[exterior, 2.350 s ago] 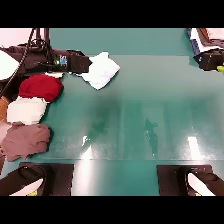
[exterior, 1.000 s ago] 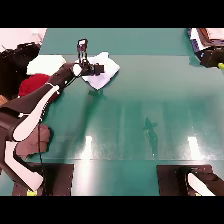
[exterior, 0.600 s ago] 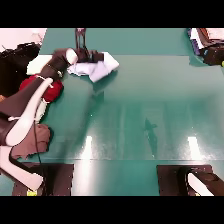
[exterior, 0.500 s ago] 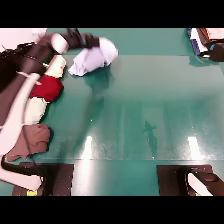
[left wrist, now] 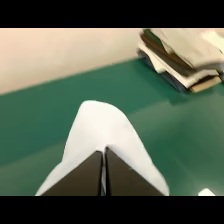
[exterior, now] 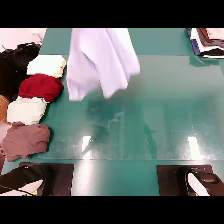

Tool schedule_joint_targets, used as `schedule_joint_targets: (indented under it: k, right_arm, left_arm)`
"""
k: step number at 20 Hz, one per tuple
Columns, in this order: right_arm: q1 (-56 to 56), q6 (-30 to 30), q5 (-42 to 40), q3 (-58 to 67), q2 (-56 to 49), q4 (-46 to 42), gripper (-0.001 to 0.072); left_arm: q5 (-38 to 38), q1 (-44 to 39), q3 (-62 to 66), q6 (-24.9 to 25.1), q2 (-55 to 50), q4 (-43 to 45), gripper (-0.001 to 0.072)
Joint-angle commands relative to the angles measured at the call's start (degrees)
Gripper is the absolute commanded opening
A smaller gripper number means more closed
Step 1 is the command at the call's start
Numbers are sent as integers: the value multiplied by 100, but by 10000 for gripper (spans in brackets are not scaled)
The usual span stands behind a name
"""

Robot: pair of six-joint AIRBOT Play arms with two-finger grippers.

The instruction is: Fold the shirts.

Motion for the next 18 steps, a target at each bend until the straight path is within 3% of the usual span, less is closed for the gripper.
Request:
schedule_joint_targets:
  k: [1,2,3,4,5,8,10,12,15,18]
  right_arm:
    - [2,-2,15,7,83,17,15]
    - [2,-2,74,7,107,13,15]
    - [2,-2,155,4,129,15,15]
    - [2,-2,216,2,133,15,15]
    - [2,-2,256,2,131,15,15]
    - [2,-2,431,2,129,15,15]
    - [2,-2,450,2,129,15,15]
    - [2,-2,455,0,129,15,15]
    - [2,-2,468,0,129,15,15]
    - [2,-2,485,0,129,15,15]
  left_arm:
    - [-979,-944,-208,15,-247,24,21]
    - [-1123,-1185,-361,15,-461,-46,22]
    - [-1196,-1360,-505,57,-625,-105,69]
    - [-1189,-1510,-675,155,-815,-111,426]
    - [-1198,-1521,-750,149,-944,-94,627]
    - [-1683,-1165,-743,129,-944,769,624]
    - [-2496,-579,-752,-44,-846,1381,623]
    - [-3185,203,-933,-219,-835,1423,623]
    - [-3191,1071,-1882,-463,-831,695,623]
    - [-2708,1298,-3180,-354,-831,-483,623]
